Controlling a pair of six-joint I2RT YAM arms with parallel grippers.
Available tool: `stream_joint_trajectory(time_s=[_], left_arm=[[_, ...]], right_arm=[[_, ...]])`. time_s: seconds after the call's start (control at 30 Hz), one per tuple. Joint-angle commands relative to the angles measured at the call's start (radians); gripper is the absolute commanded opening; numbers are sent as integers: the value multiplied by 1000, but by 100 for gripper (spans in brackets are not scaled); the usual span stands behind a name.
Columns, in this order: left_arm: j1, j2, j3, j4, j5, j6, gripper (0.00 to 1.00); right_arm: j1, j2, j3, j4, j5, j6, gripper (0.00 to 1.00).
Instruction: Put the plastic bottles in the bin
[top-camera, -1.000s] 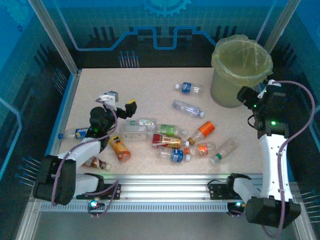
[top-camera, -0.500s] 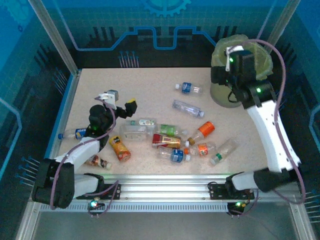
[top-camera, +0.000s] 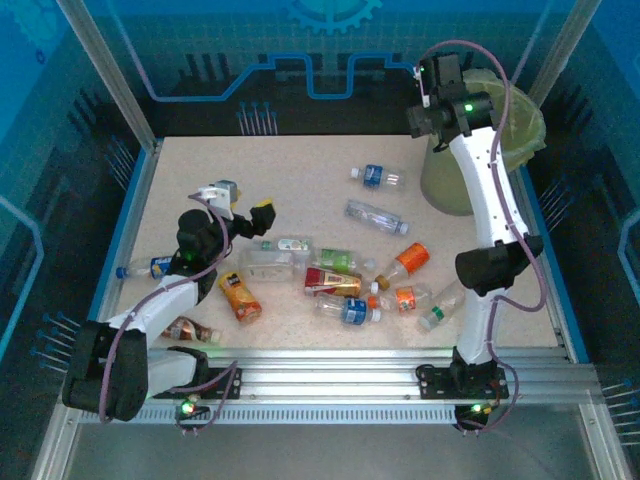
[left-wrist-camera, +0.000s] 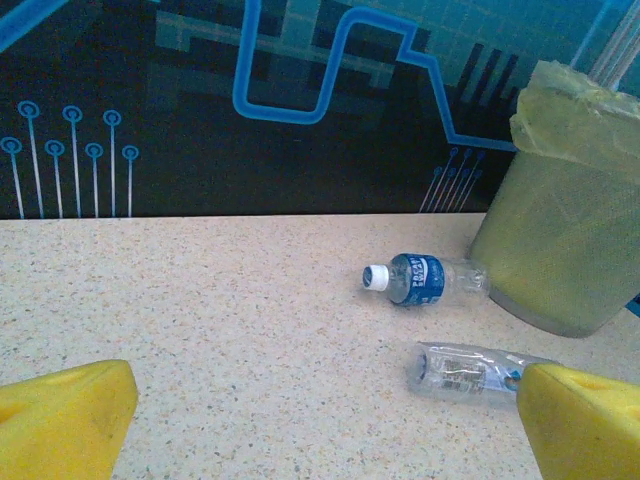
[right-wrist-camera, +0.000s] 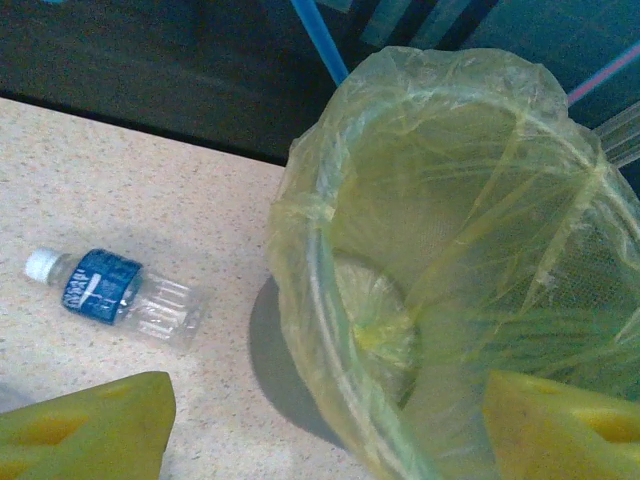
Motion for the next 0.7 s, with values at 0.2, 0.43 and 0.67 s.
stream_joint_trajectory(time_s=[0.2,0.43,0.67], left_arm=[[-6,-14,6,-4,33,-29,99],[-6,2,14,-11,45,-47,99],[-5,7,16,-9,46,-53,99]], right_arm=[[-70,103,59,-76,-115,-64,76],[-127,146,57,-86,-242,-76,67],[-145,177,58,-82,-284,-100,50]])
